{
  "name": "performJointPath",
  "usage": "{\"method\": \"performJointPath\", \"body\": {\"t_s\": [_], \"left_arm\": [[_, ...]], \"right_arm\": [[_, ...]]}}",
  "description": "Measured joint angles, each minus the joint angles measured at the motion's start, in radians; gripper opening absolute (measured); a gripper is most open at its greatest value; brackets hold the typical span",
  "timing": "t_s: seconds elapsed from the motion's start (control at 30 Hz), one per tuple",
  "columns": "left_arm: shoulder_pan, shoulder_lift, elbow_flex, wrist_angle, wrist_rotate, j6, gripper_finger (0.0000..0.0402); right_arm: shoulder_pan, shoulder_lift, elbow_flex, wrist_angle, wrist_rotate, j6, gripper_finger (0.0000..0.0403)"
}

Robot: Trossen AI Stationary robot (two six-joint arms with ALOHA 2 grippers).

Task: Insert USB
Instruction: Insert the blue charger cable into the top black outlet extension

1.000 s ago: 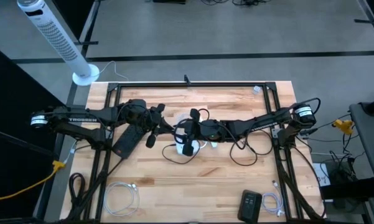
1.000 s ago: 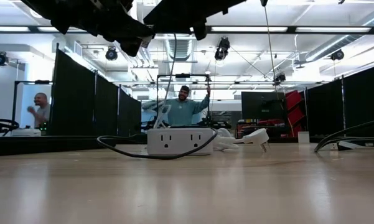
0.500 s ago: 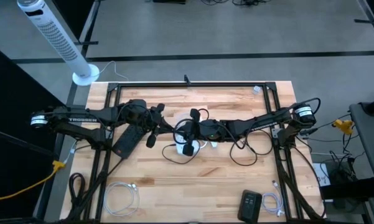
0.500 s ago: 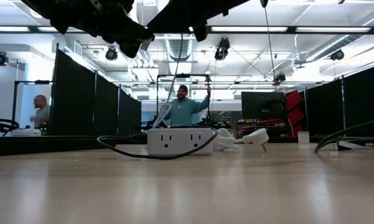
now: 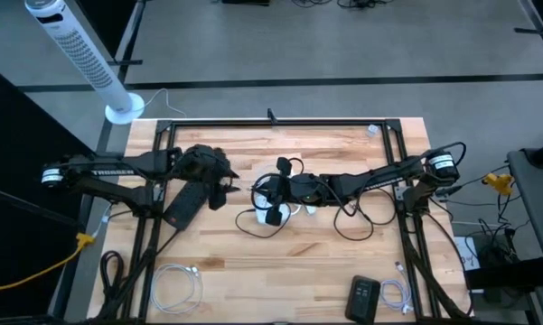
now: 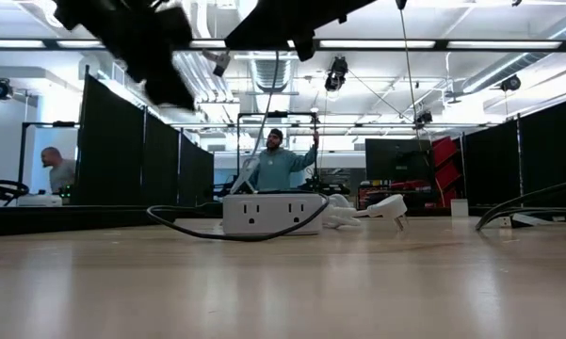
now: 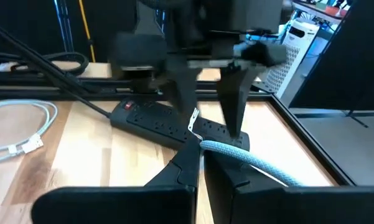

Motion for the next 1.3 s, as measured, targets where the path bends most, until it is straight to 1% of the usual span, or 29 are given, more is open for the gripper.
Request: {"method": "performJointPath", "body": {"t_s": [0.1,0.2,0.3,0.43,0.53,0.6,0.83,0.93,1.0,1.2,1.3], "left_arm": [[0.0,0.002,0.028,-0.225,-0.168,-0.097,0.0202],[0.013,0.016,0.028,-0.396,-0.277,-0.275,0.0195],[0.041,0.043,0.025,-0.542,-0.305,-0.4,0.0176],[0.062,0.091,0.007,-0.63,-0.286,-0.49,0.0144],[0.066,0.137,-0.011,-0.661,-0.21,-0.497,0.0121],[0.065,0.167,-0.015,-0.685,-0.193,-0.495,0.0108],[0.066,0.269,-0.026,-0.718,-0.224,-0.501,0.0078],[0.066,0.314,-0.029,-0.717,-0.27,-0.499,0.0069],[0.066,0.34,-0.031,-0.711,-0.304,-0.47,0.0065],[0.052,0.365,-0.092,-0.569,-0.294,-0.346,0.0063],[0.033,0.36,-0.115,-0.538,-0.3,-0.303,0.0063]], "right_arm": [[0.0,-0.005,0.0,-0.016,-0.001,-0.016,0.0],[0.0,-0.015,0.0,-0.037,-0.003,-0.014,0.0],[0.0,-0.022,0.0,-0.044,-0.005,-0.008,0.0],[0.006,-0.027,0.0,-0.046,-0.005,0.012,0.0],[0.015,-0.029,0.0,-0.054,-0.006,0.012,0.0],[0.017,-0.031,0.0,-0.06,-0.006,0.011,0.0],[0.017,-0.031,0.0,-0.072,-0.008,0.011,0.0],[0.018,-0.031,0.0,-0.074,-0.008,0.011,0.0],[0.018,-0.032,0.0,-0.083,-0.008,-0.002,0.0],[0.01,-0.032,-0.001,-0.145,-0.008,-0.084,0.0],[-0.002,-0.032,-0.001,-0.153,-0.009,-0.119,0.0]]}}
